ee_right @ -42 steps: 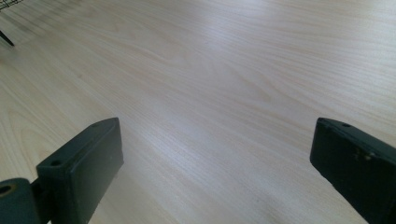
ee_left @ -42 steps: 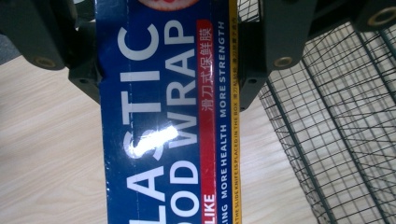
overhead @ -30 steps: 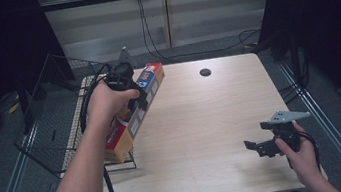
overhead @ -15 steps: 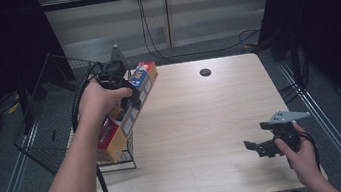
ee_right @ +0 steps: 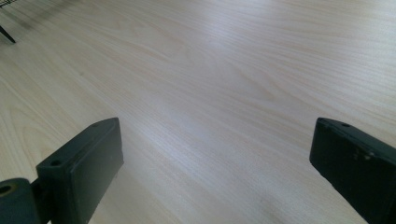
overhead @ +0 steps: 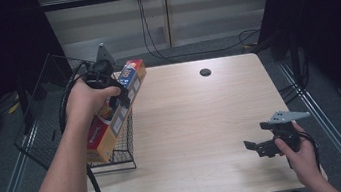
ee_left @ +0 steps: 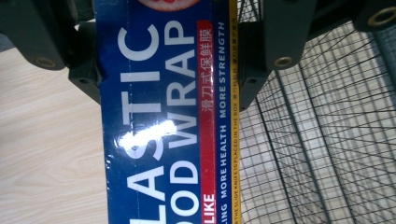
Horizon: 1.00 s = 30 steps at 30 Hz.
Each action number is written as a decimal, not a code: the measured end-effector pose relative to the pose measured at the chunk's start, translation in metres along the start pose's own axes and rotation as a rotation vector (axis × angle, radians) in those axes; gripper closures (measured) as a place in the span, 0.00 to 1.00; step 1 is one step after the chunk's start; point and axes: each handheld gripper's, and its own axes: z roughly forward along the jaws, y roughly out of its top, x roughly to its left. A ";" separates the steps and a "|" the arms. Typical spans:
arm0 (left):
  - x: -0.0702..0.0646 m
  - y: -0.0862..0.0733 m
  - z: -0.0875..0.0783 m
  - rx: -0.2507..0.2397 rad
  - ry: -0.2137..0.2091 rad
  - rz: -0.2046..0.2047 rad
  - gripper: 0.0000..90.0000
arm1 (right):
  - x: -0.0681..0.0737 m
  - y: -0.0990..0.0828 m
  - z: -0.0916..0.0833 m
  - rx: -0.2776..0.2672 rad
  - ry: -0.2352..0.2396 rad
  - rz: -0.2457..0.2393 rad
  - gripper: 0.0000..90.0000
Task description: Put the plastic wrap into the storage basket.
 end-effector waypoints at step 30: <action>0.042 -0.012 -0.022 -0.032 0.043 -0.098 0.47 | 0.001 0.000 0.001 0.001 -0.004 0.001 0.03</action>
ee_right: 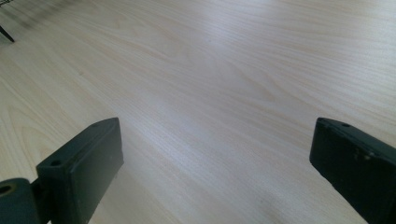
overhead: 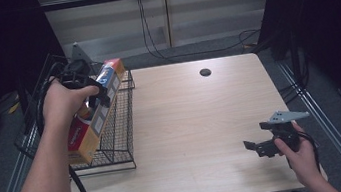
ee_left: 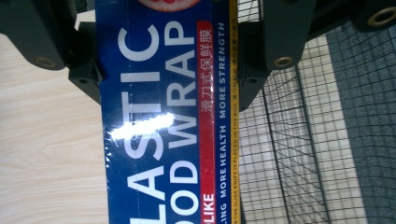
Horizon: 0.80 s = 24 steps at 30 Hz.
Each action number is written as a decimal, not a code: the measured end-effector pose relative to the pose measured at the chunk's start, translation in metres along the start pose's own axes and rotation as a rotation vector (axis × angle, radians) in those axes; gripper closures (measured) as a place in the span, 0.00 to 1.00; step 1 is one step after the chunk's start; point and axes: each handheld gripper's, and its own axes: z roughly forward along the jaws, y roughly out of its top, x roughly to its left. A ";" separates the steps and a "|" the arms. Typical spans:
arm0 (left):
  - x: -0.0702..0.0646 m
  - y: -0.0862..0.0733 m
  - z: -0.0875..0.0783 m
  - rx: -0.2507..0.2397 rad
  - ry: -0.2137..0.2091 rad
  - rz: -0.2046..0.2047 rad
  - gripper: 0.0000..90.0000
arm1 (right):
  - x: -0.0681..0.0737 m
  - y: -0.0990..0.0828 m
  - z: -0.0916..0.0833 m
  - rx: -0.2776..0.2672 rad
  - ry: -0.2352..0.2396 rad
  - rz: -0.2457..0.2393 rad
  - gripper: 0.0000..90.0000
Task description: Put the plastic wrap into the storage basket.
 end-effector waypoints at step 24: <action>0.026 -0.004 -0.011 -0.021 0.014 -0.058 0.47 | 0.000 0.000 0.002 0.007 0.006 -0.003 0.03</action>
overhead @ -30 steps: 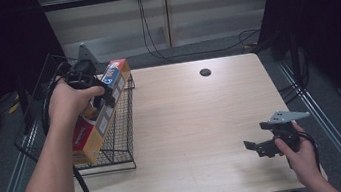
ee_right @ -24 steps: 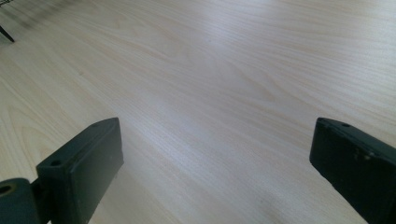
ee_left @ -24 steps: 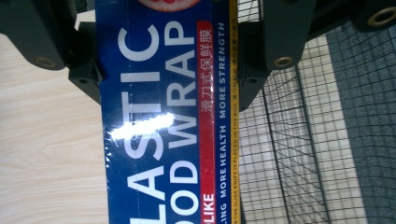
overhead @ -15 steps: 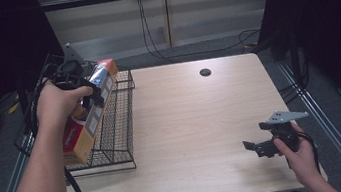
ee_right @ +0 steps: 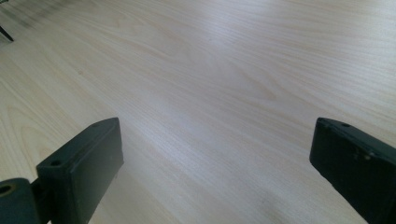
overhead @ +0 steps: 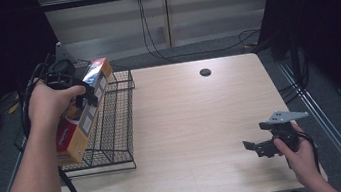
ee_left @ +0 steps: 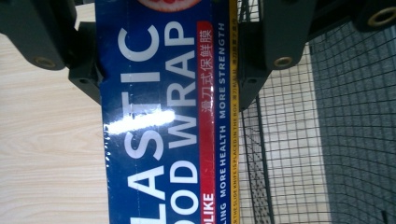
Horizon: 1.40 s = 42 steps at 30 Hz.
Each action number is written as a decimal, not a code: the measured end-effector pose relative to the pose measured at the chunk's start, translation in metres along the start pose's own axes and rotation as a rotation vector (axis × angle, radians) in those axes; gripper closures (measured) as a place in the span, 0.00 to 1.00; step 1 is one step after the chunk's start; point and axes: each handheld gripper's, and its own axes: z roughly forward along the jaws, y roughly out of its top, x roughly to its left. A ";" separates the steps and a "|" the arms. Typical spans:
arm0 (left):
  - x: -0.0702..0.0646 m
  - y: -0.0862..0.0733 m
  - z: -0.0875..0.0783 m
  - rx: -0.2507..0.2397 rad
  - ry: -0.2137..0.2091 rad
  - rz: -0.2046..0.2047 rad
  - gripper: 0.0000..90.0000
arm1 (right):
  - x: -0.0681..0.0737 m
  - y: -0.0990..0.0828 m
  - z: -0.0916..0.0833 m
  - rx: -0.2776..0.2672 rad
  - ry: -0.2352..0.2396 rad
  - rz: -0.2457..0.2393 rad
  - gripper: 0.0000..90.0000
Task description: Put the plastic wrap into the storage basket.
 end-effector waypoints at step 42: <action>0.044 -0.005 -0.003 -0.030 0.066 -0.119 0.47 | 0.001 -0.001 0.002 0.005 -0.003 0.001 0.03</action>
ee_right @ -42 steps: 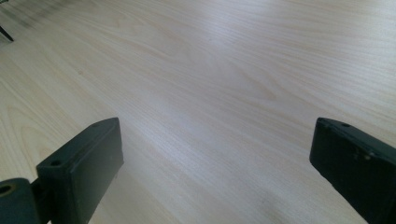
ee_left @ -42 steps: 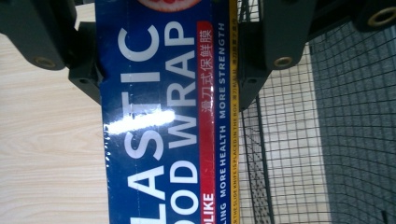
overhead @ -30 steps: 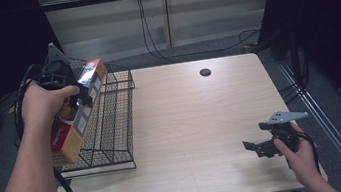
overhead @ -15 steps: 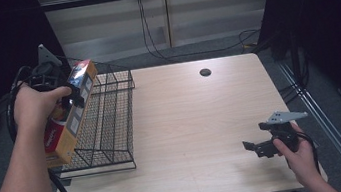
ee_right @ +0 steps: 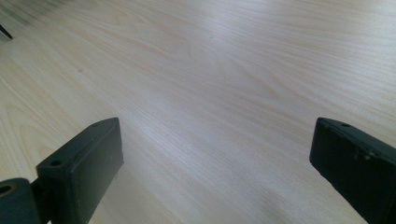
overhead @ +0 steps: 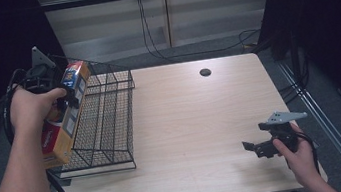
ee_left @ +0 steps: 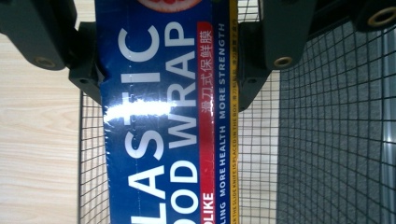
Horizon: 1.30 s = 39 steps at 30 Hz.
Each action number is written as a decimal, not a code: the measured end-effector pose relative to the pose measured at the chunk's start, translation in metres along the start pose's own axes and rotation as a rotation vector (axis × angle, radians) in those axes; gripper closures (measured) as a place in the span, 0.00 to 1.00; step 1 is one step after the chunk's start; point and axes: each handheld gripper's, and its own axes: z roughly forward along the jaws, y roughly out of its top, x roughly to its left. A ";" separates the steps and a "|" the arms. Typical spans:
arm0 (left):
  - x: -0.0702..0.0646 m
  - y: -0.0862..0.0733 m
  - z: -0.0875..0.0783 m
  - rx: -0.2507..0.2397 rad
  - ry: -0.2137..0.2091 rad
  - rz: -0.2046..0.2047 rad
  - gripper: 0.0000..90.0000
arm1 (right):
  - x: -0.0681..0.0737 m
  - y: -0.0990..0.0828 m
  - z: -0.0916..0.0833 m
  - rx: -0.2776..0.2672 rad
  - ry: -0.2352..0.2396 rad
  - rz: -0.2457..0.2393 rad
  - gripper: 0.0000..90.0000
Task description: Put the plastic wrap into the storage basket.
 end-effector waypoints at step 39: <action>0.018 -0.001 0.021 0.004 0.048 -0.061 0.47 | 0.001 -0.001 0.002 0.006 0.003 -0.006 0.03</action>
